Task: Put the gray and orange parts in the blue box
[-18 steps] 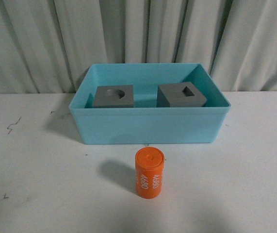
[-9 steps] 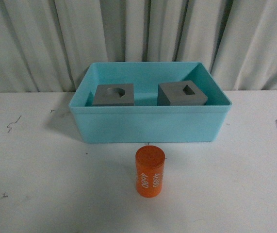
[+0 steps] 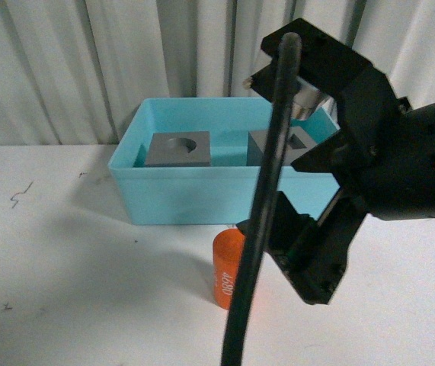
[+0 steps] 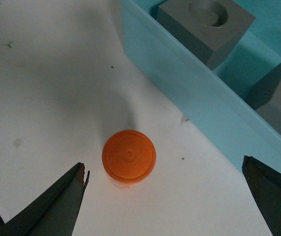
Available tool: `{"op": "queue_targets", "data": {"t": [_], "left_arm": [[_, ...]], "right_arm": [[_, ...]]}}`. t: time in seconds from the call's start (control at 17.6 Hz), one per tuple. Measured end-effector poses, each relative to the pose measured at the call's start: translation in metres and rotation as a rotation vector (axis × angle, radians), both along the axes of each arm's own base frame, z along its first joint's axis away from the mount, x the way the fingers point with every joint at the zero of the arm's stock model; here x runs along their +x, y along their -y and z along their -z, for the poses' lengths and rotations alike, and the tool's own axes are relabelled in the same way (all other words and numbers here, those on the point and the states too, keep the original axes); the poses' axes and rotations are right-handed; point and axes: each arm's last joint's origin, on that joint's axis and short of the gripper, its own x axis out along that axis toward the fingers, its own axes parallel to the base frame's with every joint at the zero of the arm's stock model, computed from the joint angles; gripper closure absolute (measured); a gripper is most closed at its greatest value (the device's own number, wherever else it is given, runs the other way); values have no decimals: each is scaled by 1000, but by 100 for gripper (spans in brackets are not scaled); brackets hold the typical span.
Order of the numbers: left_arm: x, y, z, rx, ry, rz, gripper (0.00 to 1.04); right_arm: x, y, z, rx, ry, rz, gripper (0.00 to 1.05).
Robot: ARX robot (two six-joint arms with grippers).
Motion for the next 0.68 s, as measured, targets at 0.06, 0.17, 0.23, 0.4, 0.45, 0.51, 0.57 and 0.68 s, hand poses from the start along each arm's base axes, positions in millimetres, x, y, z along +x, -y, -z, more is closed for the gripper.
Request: {"op": "queue_targets", "data": {"t": [0.06,0.17,0.23,0.4,0.45,0.51,0.57,0.68], "left_arm": [[0,0,0,0,0,0,7],[0,0,0,0,0,0,7],[0,0,0,0,0,0,7],[0,0,0,0,0,0,7],[0,0,0,0,0,0,7],[0,0,0,0,0,0,7],[0,0,0,0,0,0,7],[0,0,0,0,0,0,7]], "right_arm": [[2,-6,4,13,-19,5,6],[6,-21,15,29,-59,20,6],[8,-27,22,30,-73,26,6],[14,-32,39,18,-111,67,6],[16,-35,48,24,-136,81,6],[17,-38,52,24,-149,92,6],[18,-42,56,26,-155,98,6],[20,-48,59,34,-167,97,6]]}}
